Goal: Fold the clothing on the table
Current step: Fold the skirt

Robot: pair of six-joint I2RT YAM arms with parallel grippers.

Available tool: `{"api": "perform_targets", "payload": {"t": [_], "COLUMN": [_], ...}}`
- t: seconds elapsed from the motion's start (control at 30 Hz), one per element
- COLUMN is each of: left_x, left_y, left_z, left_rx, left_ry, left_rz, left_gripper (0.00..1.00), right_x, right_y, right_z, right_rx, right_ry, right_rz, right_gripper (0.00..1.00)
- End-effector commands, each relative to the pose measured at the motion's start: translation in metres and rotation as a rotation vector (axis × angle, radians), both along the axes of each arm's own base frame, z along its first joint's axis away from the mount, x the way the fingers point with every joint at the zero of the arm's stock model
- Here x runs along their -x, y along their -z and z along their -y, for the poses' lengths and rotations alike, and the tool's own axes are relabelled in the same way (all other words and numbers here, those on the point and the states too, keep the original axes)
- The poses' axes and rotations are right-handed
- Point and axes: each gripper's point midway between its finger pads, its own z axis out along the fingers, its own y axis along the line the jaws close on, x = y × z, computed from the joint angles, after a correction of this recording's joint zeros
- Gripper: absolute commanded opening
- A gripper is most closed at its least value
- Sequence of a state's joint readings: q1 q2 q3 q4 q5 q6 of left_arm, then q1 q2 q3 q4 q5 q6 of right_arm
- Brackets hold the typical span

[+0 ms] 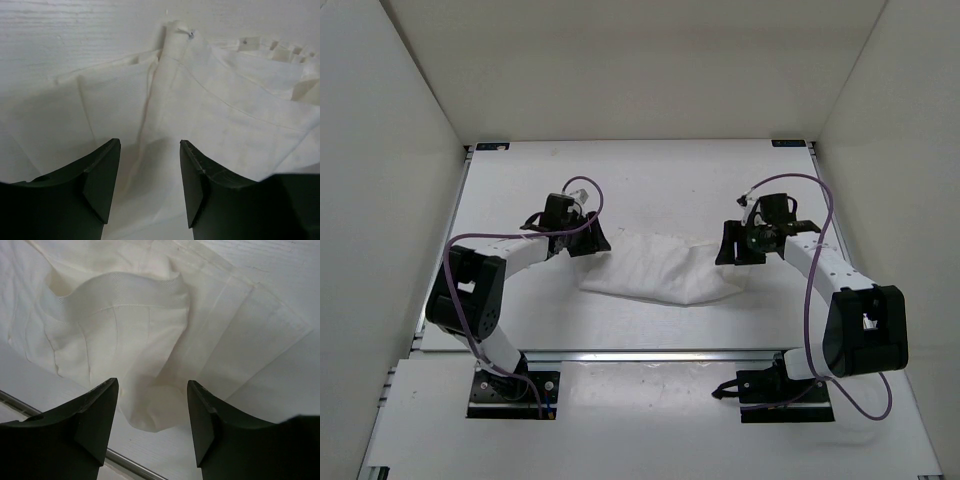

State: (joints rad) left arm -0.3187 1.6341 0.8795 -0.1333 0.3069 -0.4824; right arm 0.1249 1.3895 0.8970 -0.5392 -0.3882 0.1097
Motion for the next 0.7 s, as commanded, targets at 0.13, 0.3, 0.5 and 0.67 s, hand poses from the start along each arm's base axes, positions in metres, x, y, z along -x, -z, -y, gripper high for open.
{"api": "perform_targets", "payload": {"t": [0.13,0.3,0.5,0.67], "left_x": [-0.059,-0.063,-0.054,-0.046], "left_y": [-0.025,-0.009,0.006,0.01], "left_z": [0.008,0.024,0.042,0.047], "left_rx": [-0.047,-0.047,-0.055,-0.061], "left_ry": [-0.002,0.04,0.105,0.117], "left_rz": [0.164,0.113,0.061,0.044], "left_gripper": [0.6,0.59,0.56,0.52], "right_x": [-0.004,-0.001,-0.001,0.0], "right_y": [-0.008,0.004,0.005,0.005], "right_z": [-0.012,-0.012,-0.011,-0.013], "right_rx": [-0.028,-0.01,-0.008,-0.021], "right_ry": [-0.073,-0.078,-0.084,-0.094], "right_rz": [0.056,0.014,0.012,0.005], "right_gripper": [0.53,0.51,0.51,0.51]}}
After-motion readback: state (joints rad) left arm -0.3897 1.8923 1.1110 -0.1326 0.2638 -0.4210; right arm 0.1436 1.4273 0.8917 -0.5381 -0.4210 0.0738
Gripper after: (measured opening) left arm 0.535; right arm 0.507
